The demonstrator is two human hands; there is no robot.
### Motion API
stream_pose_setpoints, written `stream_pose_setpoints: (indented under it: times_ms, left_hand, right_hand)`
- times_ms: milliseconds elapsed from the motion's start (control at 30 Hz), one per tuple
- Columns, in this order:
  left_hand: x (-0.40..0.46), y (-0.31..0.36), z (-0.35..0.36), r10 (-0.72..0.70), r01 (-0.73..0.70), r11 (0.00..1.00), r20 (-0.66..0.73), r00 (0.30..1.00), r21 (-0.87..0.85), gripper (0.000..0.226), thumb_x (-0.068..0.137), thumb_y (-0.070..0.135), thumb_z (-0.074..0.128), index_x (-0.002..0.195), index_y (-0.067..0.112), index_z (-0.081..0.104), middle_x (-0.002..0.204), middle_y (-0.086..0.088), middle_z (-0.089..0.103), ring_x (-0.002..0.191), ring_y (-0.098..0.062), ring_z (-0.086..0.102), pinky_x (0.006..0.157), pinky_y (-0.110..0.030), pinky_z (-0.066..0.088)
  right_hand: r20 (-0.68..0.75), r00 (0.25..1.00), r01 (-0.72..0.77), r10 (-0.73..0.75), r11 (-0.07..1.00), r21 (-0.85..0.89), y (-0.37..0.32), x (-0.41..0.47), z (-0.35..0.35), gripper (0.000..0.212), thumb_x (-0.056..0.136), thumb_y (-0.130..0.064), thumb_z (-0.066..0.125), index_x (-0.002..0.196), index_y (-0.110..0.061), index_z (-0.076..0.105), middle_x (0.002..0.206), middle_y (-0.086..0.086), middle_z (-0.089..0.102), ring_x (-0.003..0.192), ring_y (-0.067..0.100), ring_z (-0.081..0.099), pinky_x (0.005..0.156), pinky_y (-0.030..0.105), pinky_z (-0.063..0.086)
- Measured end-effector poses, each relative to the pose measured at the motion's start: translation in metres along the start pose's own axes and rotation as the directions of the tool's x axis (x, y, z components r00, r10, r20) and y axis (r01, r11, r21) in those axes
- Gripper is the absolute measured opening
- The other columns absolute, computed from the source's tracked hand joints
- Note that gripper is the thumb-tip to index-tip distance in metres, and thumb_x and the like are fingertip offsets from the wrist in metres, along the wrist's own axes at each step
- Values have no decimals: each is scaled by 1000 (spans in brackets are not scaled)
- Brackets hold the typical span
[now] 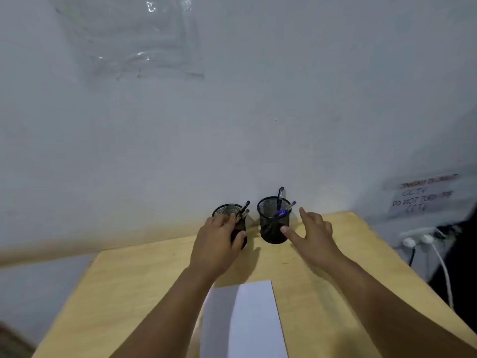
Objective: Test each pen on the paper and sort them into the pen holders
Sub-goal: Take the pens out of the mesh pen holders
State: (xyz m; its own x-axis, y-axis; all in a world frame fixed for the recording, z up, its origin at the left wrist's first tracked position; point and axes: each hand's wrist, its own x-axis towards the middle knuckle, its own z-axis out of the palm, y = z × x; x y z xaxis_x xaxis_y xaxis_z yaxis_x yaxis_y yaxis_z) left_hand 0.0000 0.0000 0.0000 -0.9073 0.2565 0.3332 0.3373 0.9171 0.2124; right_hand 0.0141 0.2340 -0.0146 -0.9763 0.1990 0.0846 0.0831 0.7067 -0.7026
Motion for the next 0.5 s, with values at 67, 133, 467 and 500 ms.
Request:
stream_pose_setpoints:
  times_ms: [67, 133, 467, 500]
  left_hand:
    - [11, 2, 3, -8, 9, 1000, -35, 999, 30, 49, 97, 45, 48, 139, 20, 49, 131, 0, 56, 117, -24, 45, 95, -34, 37]
    - [21, 2, 8, -3, 6, 999, -65, 998, 54, 44, 96, 45, 50, 133, 21, 53, 126, 0, 58, 113, -26, 48, 90, -35, 39]
    - [63, -2, 27, -4, 5, 1000, -67, 998, 13, 44, 97, 48, 44, 130, 24, 59, 118, 3, 61, 107, -23, 52, 86, -36, 41]
    - [65, -2, 29, -10, 10, 1000, -63, 998, -1, 44, 97, 48, 44, 130, 23, 60, 117, 3, 61, 106, -23, 52, 85, -36, 42]
  right_hand:
    - [15, 1000, 8, -8, 1000, -24, 0, 11, 5, 84, 89, -61, 52, 155, -20, 19, 153, 2, 27, 138, 29, 20, 109, 39, 29]
    - [19, 1000, 12, -11, 1000, -29, 0, 22, 10, 84, 88, -63, 52, 155, -21, 21, 152, 0, 27, 136, 29, 22, 108, 39, 31]
    - [60, 992, 111, -107, 992, -66, -7, 56, 17, 59, 94, -61, 42, 142, -28, 41, 148, -4, 32, 133, 25, 25, 108, 41, 31]
    - [54, 994, 103, -100, 993, -60, -7, 58, 17, 53, 95, -60, 39, 137, -28, 46, 147, -4, 34, 131, 25, 26, 107, 41, 31]
